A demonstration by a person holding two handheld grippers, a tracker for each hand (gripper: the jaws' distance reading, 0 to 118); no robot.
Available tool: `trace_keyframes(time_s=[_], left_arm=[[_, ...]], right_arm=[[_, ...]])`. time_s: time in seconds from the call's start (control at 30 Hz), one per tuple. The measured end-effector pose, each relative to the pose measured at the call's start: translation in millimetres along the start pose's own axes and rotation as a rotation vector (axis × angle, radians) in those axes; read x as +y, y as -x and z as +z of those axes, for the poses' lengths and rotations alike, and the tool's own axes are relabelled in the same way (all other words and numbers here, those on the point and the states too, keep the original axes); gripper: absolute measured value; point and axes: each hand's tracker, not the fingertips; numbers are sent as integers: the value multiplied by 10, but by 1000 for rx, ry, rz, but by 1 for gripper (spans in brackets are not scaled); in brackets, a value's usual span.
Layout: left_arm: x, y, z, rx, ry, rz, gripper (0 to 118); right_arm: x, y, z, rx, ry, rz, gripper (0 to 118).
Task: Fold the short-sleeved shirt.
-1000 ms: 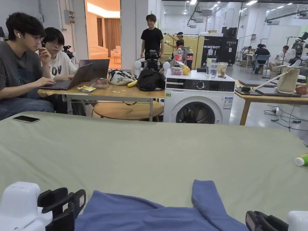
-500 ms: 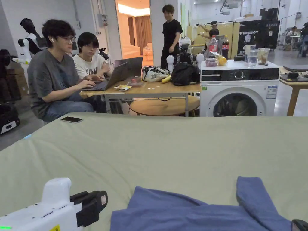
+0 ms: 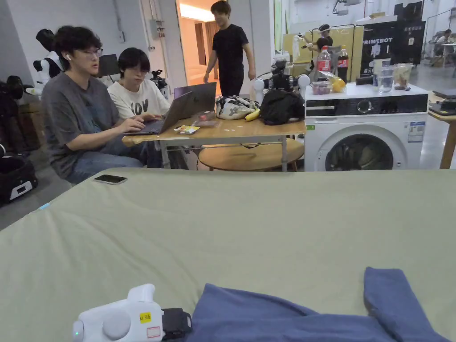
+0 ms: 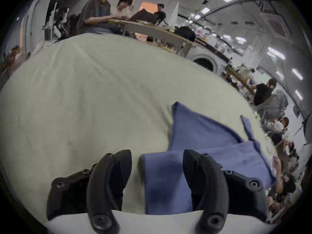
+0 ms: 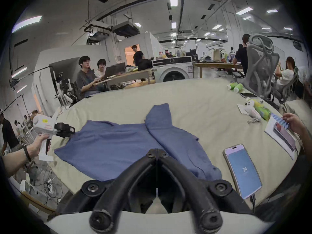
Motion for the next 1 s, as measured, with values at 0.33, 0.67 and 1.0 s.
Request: trace_keyframes(time_s=[0.33,0.67,1.0], left_arm=[[-37,-269,-157,97,21,-148,3],[-14,-456,-231,193,78,-277,3],[29,-326,-212,146,73,-195,2]], right_arm=[[152,-117,-255,-9,19,-31,0],[1163,-395,-2217,-25,353,19,100],[1042,-164,-2948,-97,539,169,53]])
